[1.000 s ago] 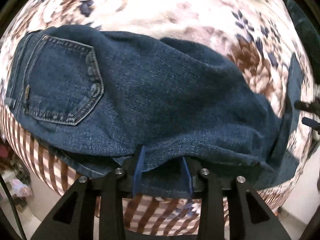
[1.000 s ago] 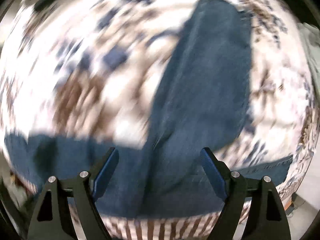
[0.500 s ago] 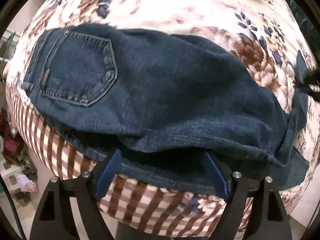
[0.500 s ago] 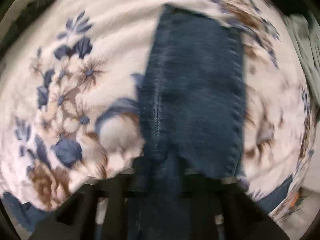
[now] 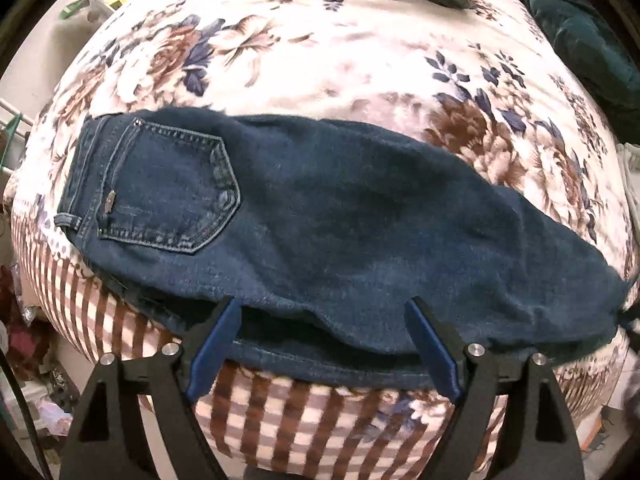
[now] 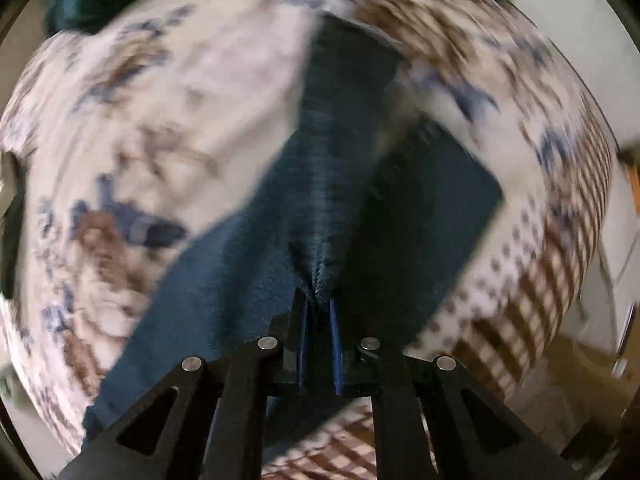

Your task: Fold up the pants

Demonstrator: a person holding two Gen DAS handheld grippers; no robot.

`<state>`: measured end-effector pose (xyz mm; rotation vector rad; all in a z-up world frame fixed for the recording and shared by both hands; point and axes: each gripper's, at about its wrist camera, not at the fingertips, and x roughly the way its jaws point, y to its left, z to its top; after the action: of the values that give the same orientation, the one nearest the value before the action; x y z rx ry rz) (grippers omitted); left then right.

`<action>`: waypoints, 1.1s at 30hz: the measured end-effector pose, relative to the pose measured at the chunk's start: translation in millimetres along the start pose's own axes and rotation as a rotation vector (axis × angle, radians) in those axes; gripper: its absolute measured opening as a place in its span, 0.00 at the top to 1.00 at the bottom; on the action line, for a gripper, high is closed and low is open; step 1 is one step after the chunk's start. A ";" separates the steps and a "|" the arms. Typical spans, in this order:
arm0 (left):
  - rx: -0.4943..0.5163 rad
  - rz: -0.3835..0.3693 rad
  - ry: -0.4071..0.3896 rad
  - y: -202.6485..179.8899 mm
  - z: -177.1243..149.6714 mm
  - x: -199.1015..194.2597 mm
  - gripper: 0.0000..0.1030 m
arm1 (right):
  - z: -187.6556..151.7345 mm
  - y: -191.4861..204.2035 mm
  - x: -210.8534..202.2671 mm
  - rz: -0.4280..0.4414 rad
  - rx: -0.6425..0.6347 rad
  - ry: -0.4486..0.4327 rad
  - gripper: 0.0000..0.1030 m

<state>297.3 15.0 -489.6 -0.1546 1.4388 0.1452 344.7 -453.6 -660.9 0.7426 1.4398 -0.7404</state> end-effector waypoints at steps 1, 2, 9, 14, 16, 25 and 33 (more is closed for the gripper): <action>0.006 -0.003 0.000 3.2 -3.7 0.3 0.19 | -6.7 -2.7 8.8 -0.004 0.004 0.009 0.90; 0.016 -0.004 0.001 0.6 -3.4 0.3 0.19 | -11.3 -3.2 18.7 -0.006 0.012 0.014 0.89; 0.034 0.083 -0.079 25.8 -0.8 -5.3 0.19 | -44.8 6.6 28.1 0.102 0.140 0.083 0.45; -0.023 0.112 -0.133 73.9 9.8 -13.2 0.19 | -107.2 81.2 14.3 0.221 0.000 0.130 0.43; -0.084 0.068 -0.135 101.6 12.9 -12.1 0.19 | -147.2 123.2 22.9 0.265 -0.082 0.204 0.43; -0.417 -0.048 -0.020 223.4 26.4 34.1 0.20 | -278.5 213.6 71.6 0.423 -0.008 0.363 0.43; -0.577 -0.158 -0.045 265.0 37.3 54.9 0.29 | -273.0 223.1 74.8 0.469 0.045 0.299 0.67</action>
<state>289.6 282.5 -544.2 -0.7304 1.3018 0.4292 367.8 -101.8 -735.4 1.2123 1.4377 -0.3068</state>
